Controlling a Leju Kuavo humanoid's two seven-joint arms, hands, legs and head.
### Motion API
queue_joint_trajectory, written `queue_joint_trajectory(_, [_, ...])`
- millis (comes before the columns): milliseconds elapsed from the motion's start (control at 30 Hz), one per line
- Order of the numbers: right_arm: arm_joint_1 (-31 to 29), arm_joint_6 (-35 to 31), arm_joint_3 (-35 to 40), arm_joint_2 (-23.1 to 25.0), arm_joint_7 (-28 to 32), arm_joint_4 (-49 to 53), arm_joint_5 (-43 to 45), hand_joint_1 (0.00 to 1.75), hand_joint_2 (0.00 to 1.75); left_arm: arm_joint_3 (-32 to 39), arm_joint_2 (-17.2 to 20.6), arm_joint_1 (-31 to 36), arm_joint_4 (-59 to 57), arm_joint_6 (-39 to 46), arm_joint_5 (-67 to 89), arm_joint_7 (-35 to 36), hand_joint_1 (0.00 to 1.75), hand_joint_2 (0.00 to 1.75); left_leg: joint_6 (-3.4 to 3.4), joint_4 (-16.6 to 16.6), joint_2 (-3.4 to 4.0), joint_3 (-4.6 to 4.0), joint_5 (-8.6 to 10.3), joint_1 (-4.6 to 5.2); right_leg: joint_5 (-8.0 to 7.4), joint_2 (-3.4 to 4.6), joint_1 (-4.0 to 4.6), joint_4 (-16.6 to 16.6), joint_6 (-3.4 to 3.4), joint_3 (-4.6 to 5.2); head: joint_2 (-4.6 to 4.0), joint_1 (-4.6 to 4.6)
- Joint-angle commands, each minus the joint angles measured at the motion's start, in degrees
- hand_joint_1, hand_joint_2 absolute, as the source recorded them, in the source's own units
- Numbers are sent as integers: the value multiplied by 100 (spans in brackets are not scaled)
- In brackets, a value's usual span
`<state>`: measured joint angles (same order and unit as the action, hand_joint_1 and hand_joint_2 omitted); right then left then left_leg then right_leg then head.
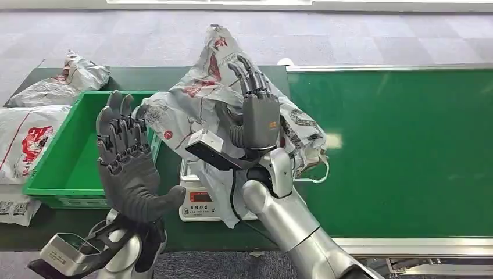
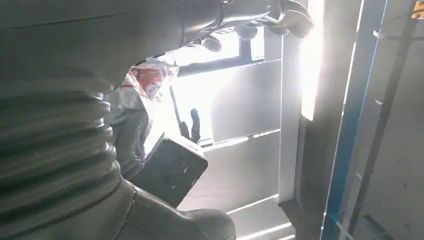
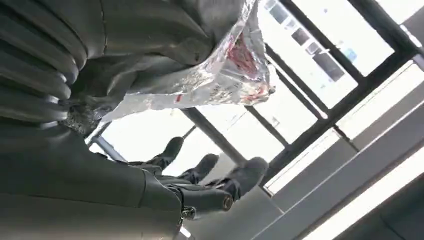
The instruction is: Moved the parcel from conveyor to table for the left to box.
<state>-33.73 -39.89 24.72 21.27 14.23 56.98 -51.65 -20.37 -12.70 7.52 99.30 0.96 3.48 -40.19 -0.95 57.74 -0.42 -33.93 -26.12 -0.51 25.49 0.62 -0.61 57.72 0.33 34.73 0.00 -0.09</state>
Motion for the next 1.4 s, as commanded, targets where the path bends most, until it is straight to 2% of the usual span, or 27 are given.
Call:
queue_joint_trajectory(33, [123, -11, -723, -127, -958, -10, -1213, 0, 0, 7, 186, 48, -449, 130, 84, 19, 0, 175, 6, -48, -12, 51, 14, -3, -8, -28, 7, -50, -5, -60, 0, 0])
queue_joint_trajectory(100, [123, -11, -747, -127, -1053, -23, -1342, 0, 0, 14, 179, 45, -452, 138, 99, 19, 0, 175, 1, -10, -9, 13, 3, -1, 1, -16, 2, -10, -2, -18, 0, 0])
queue_joint_trajectory(333, [196, -11, -923, -127, -1206, 99, -1459, 0, 0, 74, 133, 21, -499, 159, 141, 19, 0, 175, 2, -13, -9, 17, 3, -2, 1, -17, 3, -13, -2, -20, 0, 0])
queue_joint_trajectory(400, [147, -11, -1016, -127, -1351, -90, -1622, 0, 0, 96, 104, 31, -501, 140, 153, 19, 0, 175, 3, -11, -12, 15, 3, -1, 1, -18, 3, -12, -1, -20, 0, 0])
queue_joint_trajectory(433, [-56, -11, -1035, -127, -1617, -619, -1713, 0, 0, 140, 64, 43, -501, 104, 168, 19, 0, 175, 4, -15, -9, 21, 3, -2, 0, -18, 4, -18, -2, -27, 0, 0])
queue_joint_trajectory(467, [-148, 123, -1042, -135, -1892, -876, -1924, 0, 0, 155, 53, 46, -505, 81, 177, 19, 0, 175, 3, -9, -4, 13, 2, 0, 0, -11, 2, -10, -1, -15, 0, 0])
queue_joint_trajectory(500, [-405, 1027, -1001, -163, -2658, -1381, -2419, 0, 0, 202, 37, 78, -533, 16, 198, 19, 0, 175, 4, -17, 4, 27, 3, 0, -3, -6, 2, -18, -1, -27, 0, 0])
queue_joint_trajectory(533, [-632, 1750, -950, -161, -3118, -1850, -2676, 0, 0, 240, 31, 112, -546, -74, 205, 19, 0, 175, 3, -10, 6, 19, 2, -1, -4, -2, 3, -13, -1, -20, 0, 0])
queue_joint_trajectory(700, [-752, 1911, -973, -127, -3184, -2108, -2675, 0, 0, 284, 13, 144, -555, -135, 205, 22, 0, 175, 2, -7, -6, 12, 6, -1, -3, -13, 2, -8, -2, -15, 0, 2])
queue_joint_trajectory(733, [-796, 1850, -994, -132, -3327, -2209, -2749, 0, 0, 307, -20, 156, -523, -171, 220, 28, 0, 175, 2, -4, -2, 5, 5, 2, -2, -7, -1, -2, 0, -6, 0, 2])
queue_joint_trajectory(833, [-824, 1725, -1041, -127, -3253, -2254, -2750, 0, 0, 390, -108, 147, -368, -233, 291, 98, 0, 175, 3, -12, 5, 22, 5, -2, -5, -6, 4, -15, -2, -24, 0, 0])
queue_joint_trajectory(867, [-796, 1477, -1008, -127, -3101, -2120, -2701, 0, 0, 415, -128, 130, -313, -235, 317, 112, 0, 175, 3, -5, -1, 10, 5, -1, -4, -9, 3, -6, -1, -13, 0, 0])
queue_joint_trajectory(900, [-804, 1510, -973, -127, -3104, -2086, -2685, 0, 0, 419, -126, 114, -274, -238, 329, 123, 0, 175, 4, -8, -1, 17, 4, -2, -3, -11, 4, -10, -2, -20, 0, 0])
queue_joint_trajectory(933, [-679, 325, -974, -148, -2740, -1691, -2694, 0, 0, 443, -147, 86, -250, -102, 528, 187, 0, 175, 3, -5, 1, 9, 4, 1, -3, -7, 1, -5, -1, -10, 0, 0])
queue_joint_trajectory(967, [-249, -11, -1077, -196, -2165, -540, -2779, 0, 0, 453, -157, 74, -276, 99, 759, 283, 0, 175, 4, -8, 4, 15, 3, -1, -3, -6, 4, -10, -2, -16, 0, 2])
queue_joint_trajectory(1000, [-134, -11, -1160, -175, -2066, -232, -2824, 0, 0, 440, -156, 82, -298, 108, 765, 284, 0, 175, 3, -4, 1, 10, 3, 0, -2, -8, 2, -5, -1, -11, 0, -2])
queue_joint_trajectory(1067, [-97, -11, -1194, -199, -2010, -201, -2802, 0, 0, 444, -159, 114, -408, 141, 778, 254, 0, 175, 3, -5, -17, 4, 5, -1, 2, -25, 3, -6, -2, -10, 0, -2])
queue_joint_trajectory(1167, [-97, -11, -1194, -199, -2010, -201, -2802, 0, 0, 444, -159, 114, -408, 141, 778, 254, 0, 175, 2, -11, -6, 18, 1, -2, 0, -15, 4, -13, -2, -21, 0, 0])
queue_joint_trajectory(1200, [170, -11, -1366, -132, -1484, 519, -2797, 0, 0, 455, -167, 121, -440, 231, 857, 277, 0, 175, 1, -9, -7, 14, 1, -2, -2, -15, 4, -12, -1, -17, 0, 0])
queue_joint_trajectory(1233, [681, -11, -1707, -127, -505, 2420, -2062, 0, 0, 441, -183, 165, -586, 341, 955, 346, 0, 175, 1, -3, -15, 0, 4, -1, 0, -21, 2, -4, 0, -4, 0, 2])
queue_joint_trajectory(1300, [1008, -11, -2048, -127, 434, 3817, -1411, 0, 0, 452, -200, 240, -863, 392, 947, 368, 0, 175, 2, 1, -36, -12, 6, 0, 5, -42, 2, 0, 0, 1, 0, 0])
queue_joint_trajectory(1333, [1153, -11, -2184, -127, 933, 4293, -719, 0, 0, 446, -186, 276, -1030, 509, 1031, 367, 0, 175, 2, 3, -32, -15, 7, 3, 4, -38, -1, 4, 1, 11, 0, 0])
queue_joint_trajectory(1400, [1406, -11, -2323, -127, 1292, 5005, -213, 0, 0, 455, -144, 353, -1464, 984, 1547, 487, 0, 175, 3, 3, -48, -13, 7, 4, 7, -50, -3, 0, 1, 3, 0, 0])
